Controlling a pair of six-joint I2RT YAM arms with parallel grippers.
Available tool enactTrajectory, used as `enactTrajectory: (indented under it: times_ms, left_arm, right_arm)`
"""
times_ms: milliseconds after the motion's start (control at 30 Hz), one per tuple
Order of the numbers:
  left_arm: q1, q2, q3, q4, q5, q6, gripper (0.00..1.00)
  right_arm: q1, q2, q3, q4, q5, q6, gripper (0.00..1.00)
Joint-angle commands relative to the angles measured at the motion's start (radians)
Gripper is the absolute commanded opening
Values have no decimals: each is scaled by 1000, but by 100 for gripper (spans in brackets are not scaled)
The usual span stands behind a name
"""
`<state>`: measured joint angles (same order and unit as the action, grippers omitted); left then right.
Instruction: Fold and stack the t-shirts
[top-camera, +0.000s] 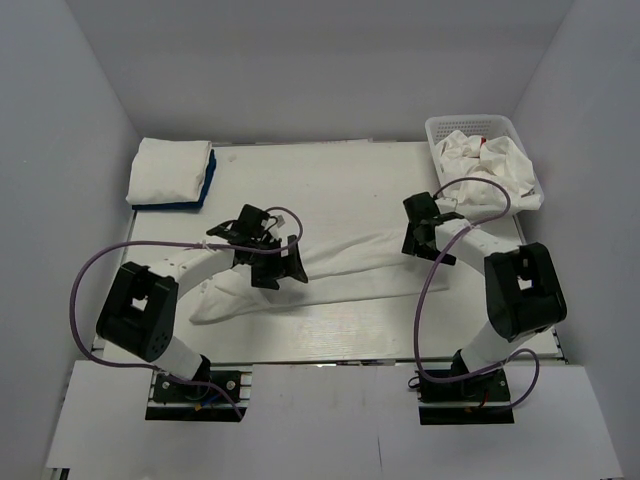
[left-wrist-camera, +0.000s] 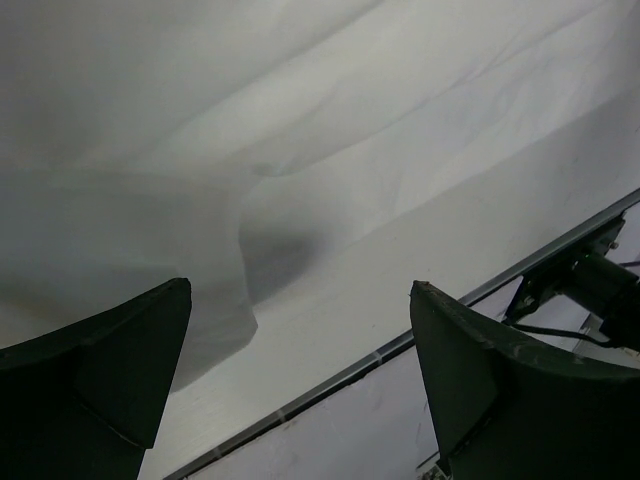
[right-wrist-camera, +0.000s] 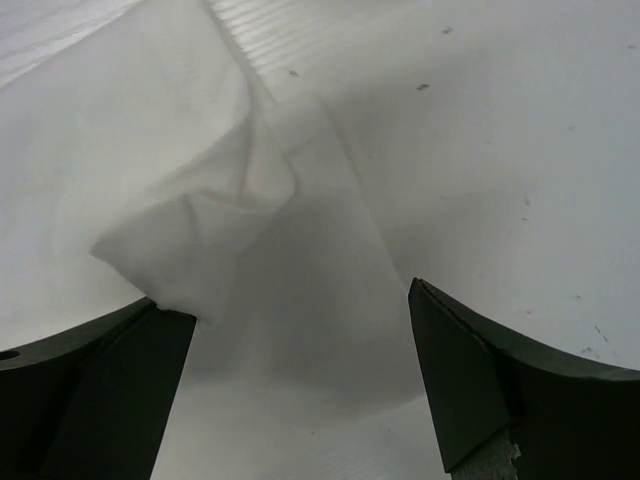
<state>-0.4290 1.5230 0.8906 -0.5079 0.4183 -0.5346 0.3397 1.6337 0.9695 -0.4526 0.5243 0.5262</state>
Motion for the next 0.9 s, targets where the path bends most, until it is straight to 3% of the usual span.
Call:
enactTrajectory:
  times_ms: [0, 300, 433, 467, 500, 533, 600, 667, 867]
  left_arm:
    - [-28, -14, -16, -23, -1, 10, 100]
    - [-28, -87, 70, -101, -176, -2, 100]
    - [-8, -54, 136, -199, -298, -24, 100]
    - [-8, -53, 158, -230, -341, -45, 100]
    - [-8, -44, 159, -253, -375, -83, 100]
    - [-8, -44, 169, -286, -428, -102, 100]
    - [1, -30, 169, -313, -490, -184, 100]
    - [15, -21, 133, -313, -562, -226, 100]
    - [62, 110, 106, -204, -576, -301, 100]
  right_arm:
    - [-25, -37, -12, -75, 136, 115, 90]
    - [-117, -240, -126, -166, 244, 236, 90]
    - [-136, -350, -189, -8, 99, 157, 90]
    - [-136, -376, -213, 36, 59, 73, 90]
    - [-134, -389, -219, 79, -90, -2, 90]
    - [-131, -393, -219, 139, -145, -64, 90]
    - [-123, -348, -171, 222, -340, -126, 90]
    - [-111, -276, -117, 245, -435, -167, 90]
    - [-31, -57, -32, 344, -474, -238, 90]
